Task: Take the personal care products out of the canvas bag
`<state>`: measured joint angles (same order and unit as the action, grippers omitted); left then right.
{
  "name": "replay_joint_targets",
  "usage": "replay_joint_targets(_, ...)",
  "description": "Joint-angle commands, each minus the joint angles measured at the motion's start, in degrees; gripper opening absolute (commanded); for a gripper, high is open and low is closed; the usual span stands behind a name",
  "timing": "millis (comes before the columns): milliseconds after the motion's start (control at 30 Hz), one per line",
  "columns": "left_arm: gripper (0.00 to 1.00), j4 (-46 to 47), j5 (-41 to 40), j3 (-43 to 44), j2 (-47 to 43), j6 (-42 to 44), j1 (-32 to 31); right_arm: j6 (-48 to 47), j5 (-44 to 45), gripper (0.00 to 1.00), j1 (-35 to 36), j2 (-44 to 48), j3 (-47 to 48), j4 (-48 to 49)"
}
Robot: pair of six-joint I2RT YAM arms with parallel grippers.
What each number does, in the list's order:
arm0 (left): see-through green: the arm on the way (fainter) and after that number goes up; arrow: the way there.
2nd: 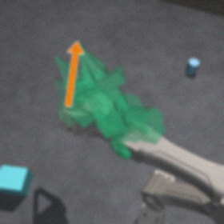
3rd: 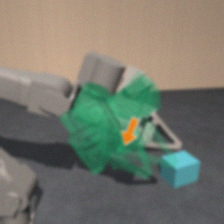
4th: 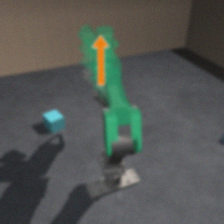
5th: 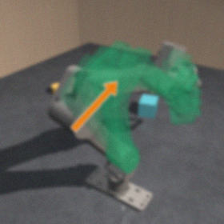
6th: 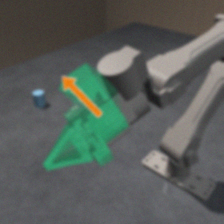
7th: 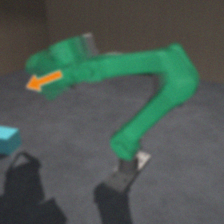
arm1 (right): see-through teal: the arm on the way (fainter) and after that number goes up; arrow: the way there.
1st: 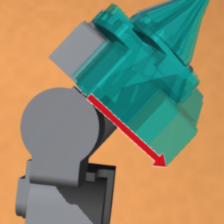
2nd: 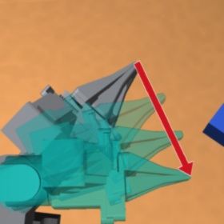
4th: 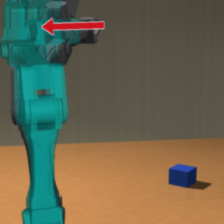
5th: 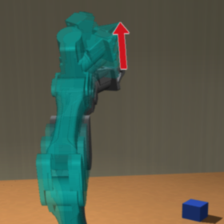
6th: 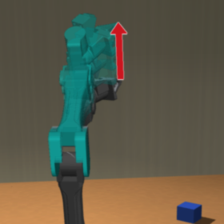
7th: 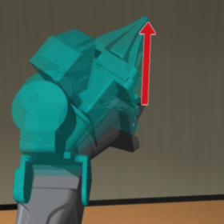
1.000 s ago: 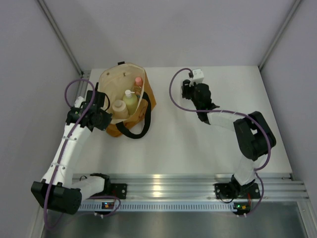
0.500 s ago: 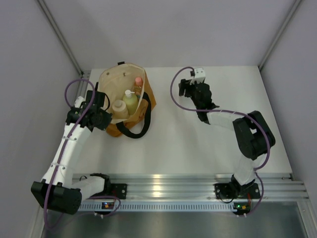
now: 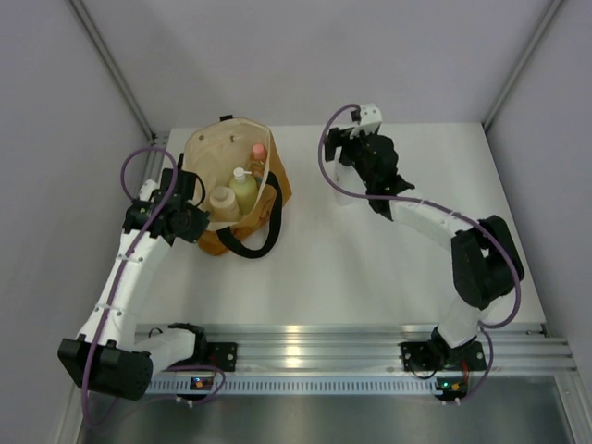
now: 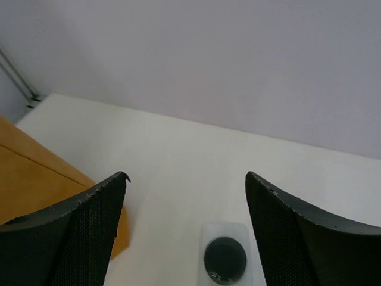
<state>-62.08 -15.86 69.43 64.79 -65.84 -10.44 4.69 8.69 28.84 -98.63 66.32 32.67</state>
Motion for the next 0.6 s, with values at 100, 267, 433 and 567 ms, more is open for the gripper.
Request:
replay_joint_targets(100, 0.00, 2.75, 3.28, -2.36, -0.46, -0.42, 0.15, 0.67, -3.85, 0.75, 8.76, 8.89, 14.17, -12.00)
replay_joint_targets(267, 0.00, 3.02, 3.03, -3.69, -1.86, -2.80, 0.15, -1.79, -5.69, 0.75, 18.87, 5.38, 27.68, -26.22)
replay_joint_targets(433, 0.00, 3.11, 2.76, -2.37, -1.51, -2.62, 0.15, 0.74, -8.25, 0.73, 25.29, -0.32, 36.75, -38.28)
replay_joint_targets(567, 0.00, 3.20, 3.37, -4.03, -1.87, -4.02, 0.15, 3.48, -11.24, 0.68, 26.88, -6.74, 44.03, -46.27)
